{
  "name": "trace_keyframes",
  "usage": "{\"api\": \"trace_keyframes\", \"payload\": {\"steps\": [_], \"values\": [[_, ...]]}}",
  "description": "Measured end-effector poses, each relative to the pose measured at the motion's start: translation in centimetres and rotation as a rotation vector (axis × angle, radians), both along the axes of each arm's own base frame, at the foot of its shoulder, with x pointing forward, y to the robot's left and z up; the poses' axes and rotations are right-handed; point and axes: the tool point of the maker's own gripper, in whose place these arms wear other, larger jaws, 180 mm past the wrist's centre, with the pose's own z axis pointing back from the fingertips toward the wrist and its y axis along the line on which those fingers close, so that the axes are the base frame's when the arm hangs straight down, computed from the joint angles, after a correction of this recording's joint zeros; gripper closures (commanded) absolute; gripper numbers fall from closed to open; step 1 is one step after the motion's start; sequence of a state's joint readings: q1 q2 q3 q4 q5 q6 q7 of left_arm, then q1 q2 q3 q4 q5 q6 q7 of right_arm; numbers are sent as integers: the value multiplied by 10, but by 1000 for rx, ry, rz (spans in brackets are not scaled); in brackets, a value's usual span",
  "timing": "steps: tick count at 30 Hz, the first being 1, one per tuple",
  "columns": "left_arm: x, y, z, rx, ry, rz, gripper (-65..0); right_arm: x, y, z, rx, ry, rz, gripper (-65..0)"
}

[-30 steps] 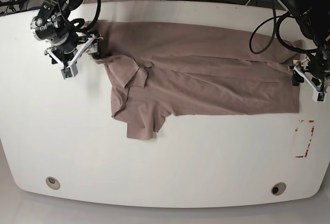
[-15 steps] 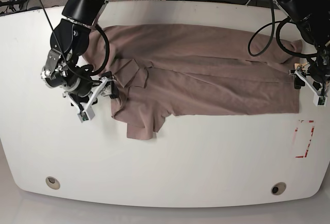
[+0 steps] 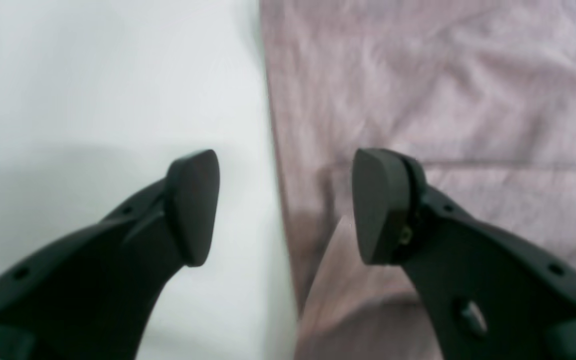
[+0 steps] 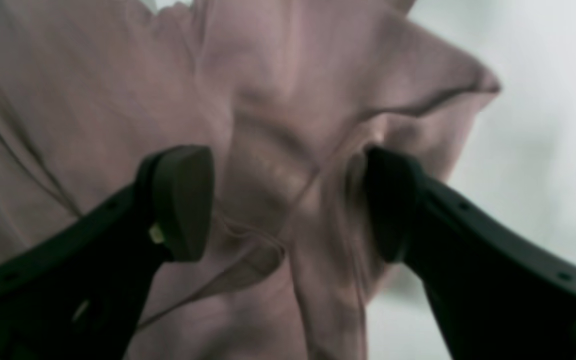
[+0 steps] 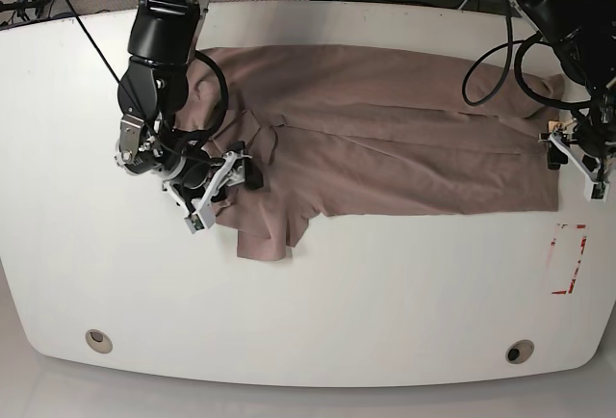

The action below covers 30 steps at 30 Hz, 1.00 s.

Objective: Fold the T-shirt properly
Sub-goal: 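Grasp the shirt's hem edge with both grippers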

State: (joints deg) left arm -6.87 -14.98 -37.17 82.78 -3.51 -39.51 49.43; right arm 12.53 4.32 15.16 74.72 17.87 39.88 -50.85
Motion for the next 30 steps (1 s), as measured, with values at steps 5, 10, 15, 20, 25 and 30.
{"api": "trace_keyframes", "payload": {"steps": [5, 10, 15, 20, 25, 30], "values": [[21, -24, -17, -75, -33, -29, -383, 1, -9, 3, -9, -26, -14, -445], [32, -8, -19, -78, -46, 64, -383, 3, -32, 12, -64, -55, -40, -445], [48, -5, -14, -123, -130, 103, -385, 9, -30, 10, -15, -73, -84, -445], [48, 6, -19, -120, -147, 181, -385, -1, -28, -10, 1, -14, -103, -444], [62, 17, -19, -134, -168, 215, -385, 10, -22, -9, 66, -55, -143, -442], [65, 13, -37, -179, -163, 216, -385, 11, -23, -12, 78, -53, -183, -300]]}}
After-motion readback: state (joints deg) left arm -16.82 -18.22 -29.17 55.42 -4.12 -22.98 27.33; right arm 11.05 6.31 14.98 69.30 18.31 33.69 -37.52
